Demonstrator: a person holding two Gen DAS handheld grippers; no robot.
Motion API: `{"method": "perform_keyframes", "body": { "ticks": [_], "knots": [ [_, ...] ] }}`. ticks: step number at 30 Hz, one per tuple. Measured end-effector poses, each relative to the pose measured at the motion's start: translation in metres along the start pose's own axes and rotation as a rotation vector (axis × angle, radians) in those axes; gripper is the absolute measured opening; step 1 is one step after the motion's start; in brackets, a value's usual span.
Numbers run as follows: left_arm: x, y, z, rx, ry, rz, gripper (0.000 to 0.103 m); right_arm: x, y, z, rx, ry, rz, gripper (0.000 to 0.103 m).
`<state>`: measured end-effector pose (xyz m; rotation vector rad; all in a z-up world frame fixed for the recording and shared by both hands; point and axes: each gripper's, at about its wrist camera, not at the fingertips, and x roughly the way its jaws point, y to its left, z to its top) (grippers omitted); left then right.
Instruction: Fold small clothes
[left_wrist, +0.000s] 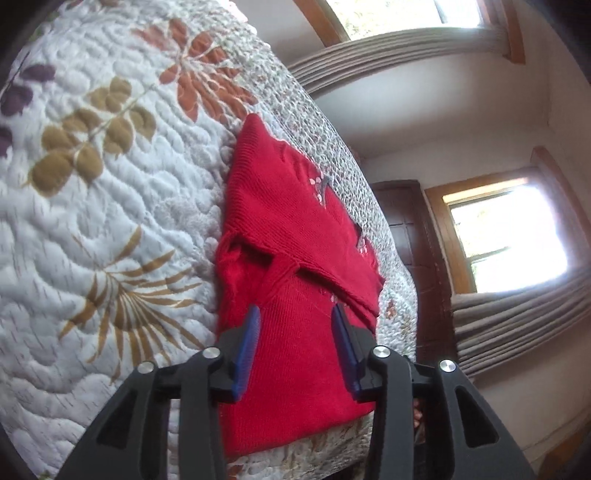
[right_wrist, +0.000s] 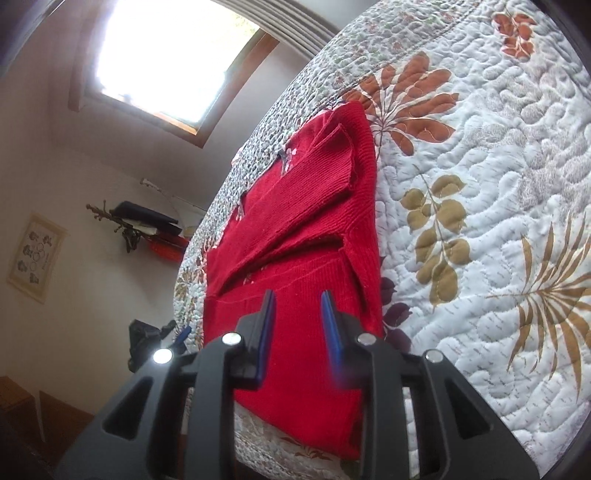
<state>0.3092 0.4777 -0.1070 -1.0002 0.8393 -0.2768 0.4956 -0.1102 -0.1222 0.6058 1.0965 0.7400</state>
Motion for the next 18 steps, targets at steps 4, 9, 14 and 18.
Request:
{"method": "perform_keyframes", "body": {
  "ticks": [4,9,14,18],
  "knots": [
    [0.013,-0.017,0.001,0.147,0.063,0.098,0.047,0.019,0.007,-0.003,-0.068,0.071,-0.050,0.034],
    [0.038,-0.032,0.007,0.277,0.130,0.188,0.049,0.038,-0.001,0.001,-0.075,0.126,-0.101,0.034],
    [0.063,-0.041,0.014,0.338,0.190,0.243,0.049,0.045,-0.008,0.012,-0.060,0.154,-0.127,0.034],
    [0.080,-0.047,0.013,0.395,0.248,0.288,0.048,0.047,-0.012,0.018,-0.054,0.167,-0.151,0.035]
  ]
}}
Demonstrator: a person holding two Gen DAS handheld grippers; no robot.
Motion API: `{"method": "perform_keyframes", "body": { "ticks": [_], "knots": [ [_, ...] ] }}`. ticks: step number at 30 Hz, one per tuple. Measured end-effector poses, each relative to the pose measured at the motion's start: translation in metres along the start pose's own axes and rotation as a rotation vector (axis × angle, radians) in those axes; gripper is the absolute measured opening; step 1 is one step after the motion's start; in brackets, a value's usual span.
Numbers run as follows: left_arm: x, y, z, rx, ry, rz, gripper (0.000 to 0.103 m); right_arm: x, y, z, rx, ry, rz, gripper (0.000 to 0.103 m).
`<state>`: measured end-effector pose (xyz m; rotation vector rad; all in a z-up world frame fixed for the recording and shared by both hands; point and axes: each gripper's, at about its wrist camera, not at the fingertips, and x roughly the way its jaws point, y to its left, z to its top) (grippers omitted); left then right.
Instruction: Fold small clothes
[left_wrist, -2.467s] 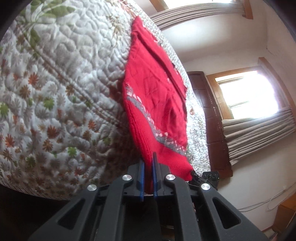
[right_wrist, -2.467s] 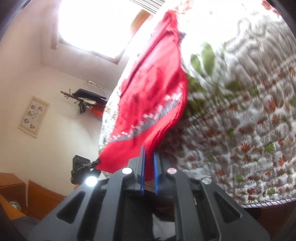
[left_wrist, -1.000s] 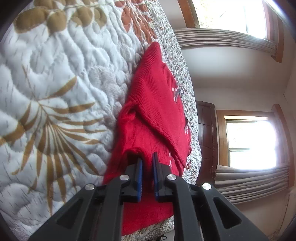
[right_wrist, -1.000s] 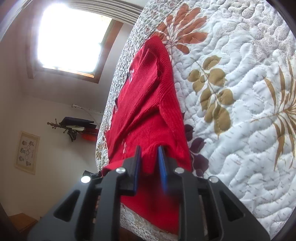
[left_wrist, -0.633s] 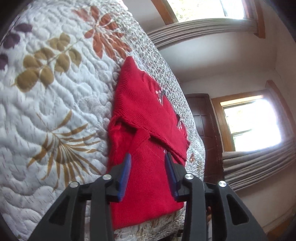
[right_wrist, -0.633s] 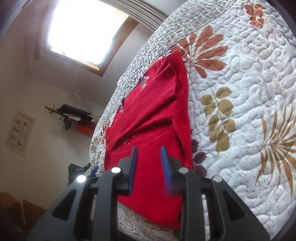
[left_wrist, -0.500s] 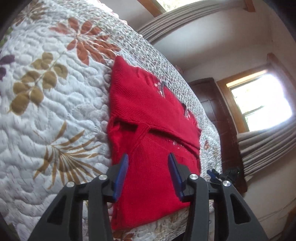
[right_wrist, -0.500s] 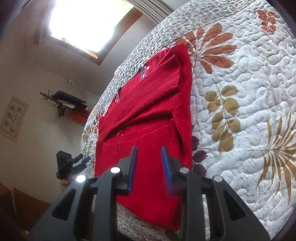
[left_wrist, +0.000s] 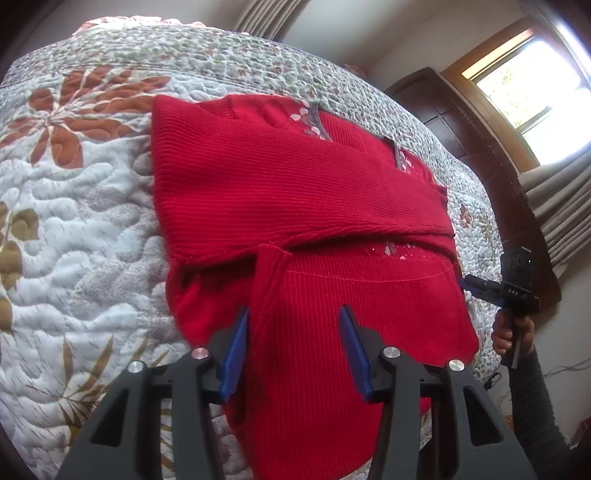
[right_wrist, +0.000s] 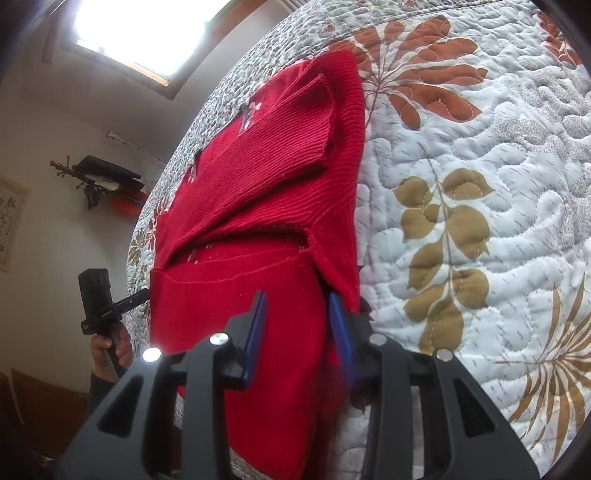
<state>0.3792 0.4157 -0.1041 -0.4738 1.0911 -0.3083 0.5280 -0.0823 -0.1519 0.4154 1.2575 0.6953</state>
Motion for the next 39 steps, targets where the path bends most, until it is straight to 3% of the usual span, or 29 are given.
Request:
{"method": "perform_keyframes", "body": {
  "ticks": [5,8,10,13,14,15,16,22,30,39],
  "knots": [
    [0.001,0.004,0.002,-0.004,0.005,-0.006,0.045,0.004,-0.001,0.002,-0.016,0.013,-0.020,0.033],
    [0.001,0.008,-0.001,-0.010,0.003,-0.001,0.031,0.005,0.000,0.001,-0.038,0.016,-0.034,0.033],
    [0.001,0.011,-0.001,-0.016,-0.001,0.009,0.016,0.008,0.002,0.001,-0.047,0.021,-0.040,0.033],
    [0.001,0.015,-0.001,-0.039,-0.016,0.003,0.006,0.011,0.006,0.001,-0.068,0.023,-0.049,0.032],
    [0.001,0.017,-0.002,-0.043,-0.020,-0.004,0.005,0.011,0.006,0.001,-0.076,0.019,-0.053,0.025],
    [0.000,0.017,-0.003,-0.047,-0.026,-0.006,0.004,0.011,0.007,0.001,-0.085,0.019,-0.060,0.011],
    [-0.001,0.019,-0.004,-0.051,-0.036,-0.009,0.004,0.012,0.007,0.000,-0.093,0.018,-0.063,0.005],
    [-0.027,0.014,-0.010,-0.055,-0.130,-0.061,0.003,-0.011,0.024,-0.008,-0.129,-0.054,-0.026,0.004],
    [-0.077,-0.007,-0.007,0.012,-0.273,-0.109,0.003,-0.048,0.060,-0.003,-0.200,-0.124,-0.008,0.004],
    [-0.112,-0.022,0.038,0.058,-0.369,-0.105,0.003,-0.074,0.102,0.037,-0.273,-0.200,-0.041,0.004]
  ]
}}
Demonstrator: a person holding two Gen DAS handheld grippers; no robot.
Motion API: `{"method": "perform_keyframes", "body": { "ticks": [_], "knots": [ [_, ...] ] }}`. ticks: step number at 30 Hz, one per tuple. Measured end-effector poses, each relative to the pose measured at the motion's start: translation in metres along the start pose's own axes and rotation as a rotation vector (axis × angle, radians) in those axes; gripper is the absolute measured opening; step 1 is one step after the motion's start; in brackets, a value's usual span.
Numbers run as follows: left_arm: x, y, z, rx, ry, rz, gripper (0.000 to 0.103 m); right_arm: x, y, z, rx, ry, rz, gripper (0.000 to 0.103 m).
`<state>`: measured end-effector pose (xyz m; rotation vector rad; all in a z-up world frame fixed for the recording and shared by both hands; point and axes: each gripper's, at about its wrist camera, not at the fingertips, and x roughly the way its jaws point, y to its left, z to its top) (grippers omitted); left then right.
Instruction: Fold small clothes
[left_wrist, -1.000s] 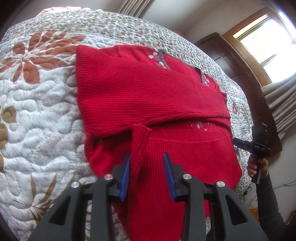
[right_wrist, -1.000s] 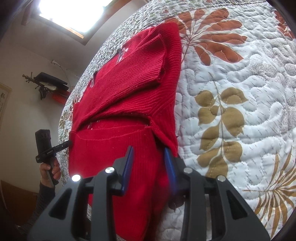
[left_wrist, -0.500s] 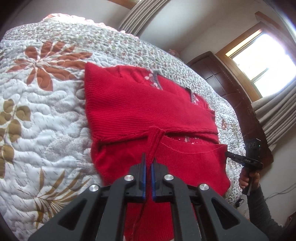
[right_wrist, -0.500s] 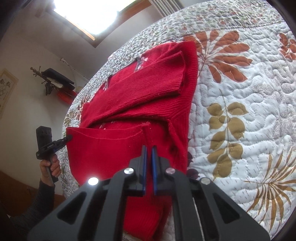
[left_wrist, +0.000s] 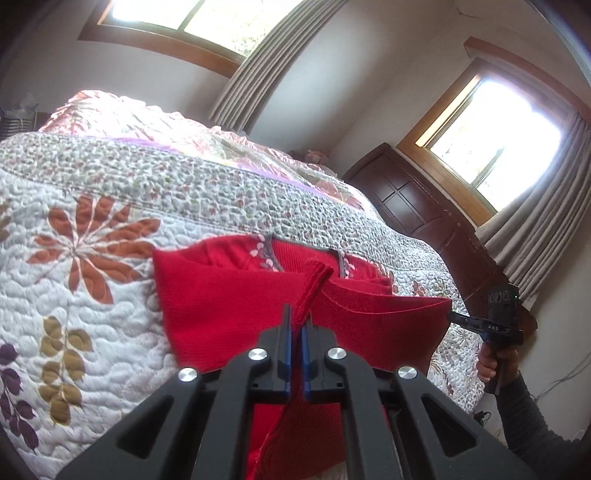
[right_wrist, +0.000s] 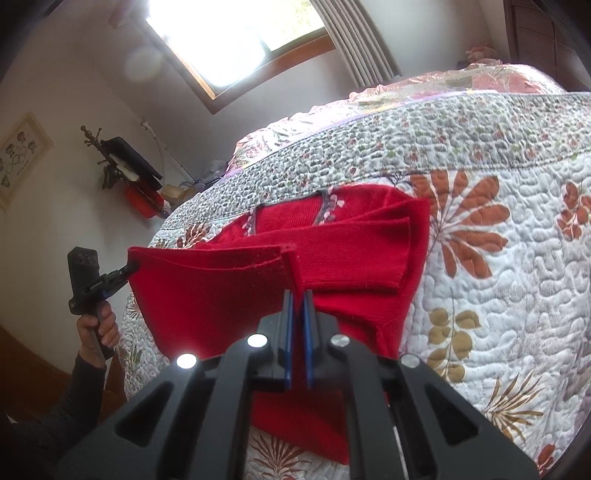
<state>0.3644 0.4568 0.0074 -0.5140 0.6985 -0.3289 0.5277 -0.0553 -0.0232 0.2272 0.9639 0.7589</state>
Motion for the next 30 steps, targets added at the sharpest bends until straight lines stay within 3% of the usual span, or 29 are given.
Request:
{"method": "perform_keyframes", "body": {
  "ticks": [13,21,25,30],
  "knots": [
    [0.074,0.016,0.095,0.003,0.032,0.111,0.003,0.052,-0.024,0.098,0.021,-0.037,-0.147,0.004],
    [0.156,0.080,0.086,-0.125,0.171,0.223,0.003,0.127,-0.066,0.107,0.093,0.050,-0.213,0.004],
    [0.174,0.100,0.080,-0.171,0.197,0.242,0.003,0.143,-0.077,0.110,0.116,0.060,-0.234,0.004],
    [0.173,0.096,0.082,-0.154,0.180,0.223,0.003,0.141,-0.075,0.113,0.113,0.044,-0.229,0.004]
  ]
}}
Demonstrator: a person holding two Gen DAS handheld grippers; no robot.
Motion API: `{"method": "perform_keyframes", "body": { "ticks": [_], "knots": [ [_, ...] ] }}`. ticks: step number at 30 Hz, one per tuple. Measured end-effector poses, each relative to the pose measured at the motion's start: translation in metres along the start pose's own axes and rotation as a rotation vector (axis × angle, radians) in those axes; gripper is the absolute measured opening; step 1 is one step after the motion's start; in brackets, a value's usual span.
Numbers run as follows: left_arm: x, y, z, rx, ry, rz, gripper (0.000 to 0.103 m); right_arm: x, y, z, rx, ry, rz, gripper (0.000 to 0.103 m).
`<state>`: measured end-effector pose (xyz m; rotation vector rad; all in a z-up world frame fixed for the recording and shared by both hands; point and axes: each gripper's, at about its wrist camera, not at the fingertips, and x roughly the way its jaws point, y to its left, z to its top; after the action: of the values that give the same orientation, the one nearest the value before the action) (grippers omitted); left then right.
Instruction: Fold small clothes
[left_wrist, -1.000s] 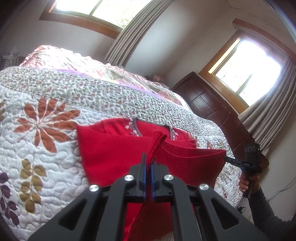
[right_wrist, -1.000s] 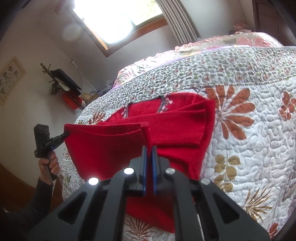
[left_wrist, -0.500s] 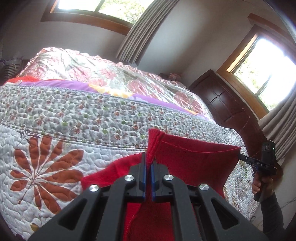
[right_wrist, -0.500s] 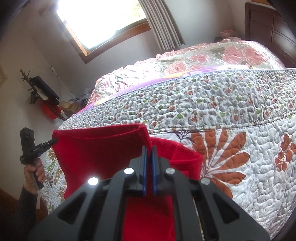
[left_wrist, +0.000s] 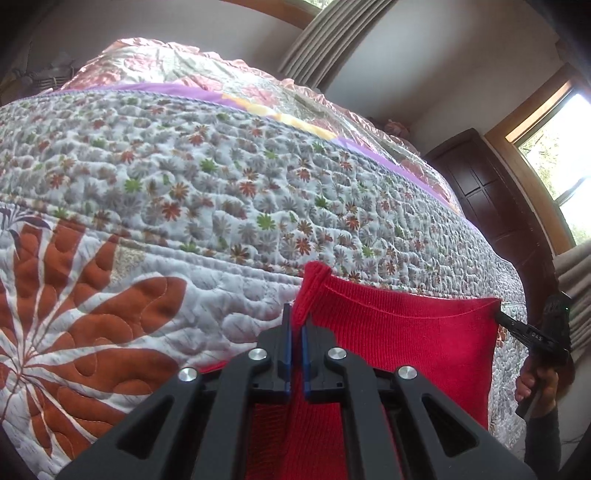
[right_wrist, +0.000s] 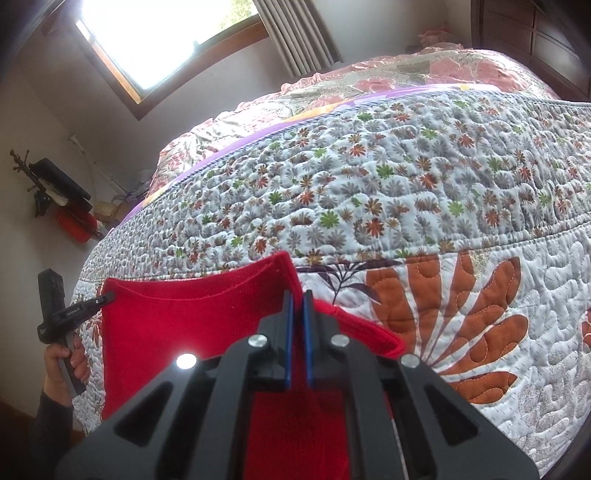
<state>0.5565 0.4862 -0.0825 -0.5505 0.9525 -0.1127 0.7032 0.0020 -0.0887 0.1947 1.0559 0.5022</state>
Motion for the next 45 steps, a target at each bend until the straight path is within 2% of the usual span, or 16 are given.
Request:
{"method": "perform_keyframes", "body": {
  "ticks": [4,10,11,13,15,20,23,25,26,28,30,35,38,39,42,45],
  "knots": [
    [-0.004,0.000,0.006,0.005,-0.008,-0.002,0.003,0.001,-0.002,0.002,0.000,0.002,-0.008,0.004],
    [0.012,0.012,-0.001,-0.011,0.025,0.028,0.004,0.020,-0.015,-0.001,0.033,0.031,-0.025,0.004],
    [0.016,0.013,-0.003,-0.012,0.037,0.029,0.004,0.024,-0.018,-0.002,0.045,0.042,-0.015,0.009],
    [0.016,0.014,-0.006,-0.019,0.036,0.021,0.006,0.023,-0.024,-0.005,0.079,0.027,0.015,0.013],
    [0.013,0.015,-0.005,-0.028,0.025,0.003,0.008,0.020,-0.029,-0.007,0.106,0.015,0.044,0.025],
    [0.002,0.024,-0.001,-0.039,-0.011,-0.015,0.011,0.018,-0.029,-0.008,0.095,0.011,0.058,0.027],
    [0.003,0.025,0.001,-0.037,-0.005,-0.010,0.015,0.020,-0.027,-0.008,0.080,0.007,0.060,0.029],
    [0.007,0.021,0.000,-0.024,0.005,-0.013,0.015,0.024,-0.022,-0.007,0.061,0.006,0.031,0.021],
    [0.009,0.019,0.000,-0.016,0.006,-0.006,0.015,0.026,-0.020,-0.007,0.051,0.009,0.005,0.013],
    [0.014,0.016,-0.001,0.000,0.000,0.047,0.015,0.032,-0.021,-0.008,0.062,0.019,-0.013,0.012],
    [0.018,0.018,-0.003,-0.022,0.004,0.063,0.015,0.033,-0.021,-0.008,0.071,0.020,-0.009,0.012],
    [-0.011,0.012,-0.009,-0.031,-0.049,0.008,0.015,-0.005,-0.016,-0.018,0.082,-0.060,0.069,0.015],
    [-0.047,-0.007,-0.023,0.031,-0.094,-0.053,0.031,-0.039,-0.002,-0.042,0.044,-0.113,0.143,0.016],
    [-0.056,-0.012,-0.030,0.040,-0.095,-0.083,0.036,-0.046,0.001,-0.052,0.036,-0.118,0.160,0.020],
    [-0.064,-0.027,-0.059,0.067,-0.059,-0.161,0.041,-0.045,0.005,-0.086,0.042,-0.093,0.198,0.021],
    [-0.047,-0.035,-0.089,0.095,0.012,-0.148,0.041,-0.026,0.000,-0.110,0.048,-0.052,0.164,0.021]
  ]
}}
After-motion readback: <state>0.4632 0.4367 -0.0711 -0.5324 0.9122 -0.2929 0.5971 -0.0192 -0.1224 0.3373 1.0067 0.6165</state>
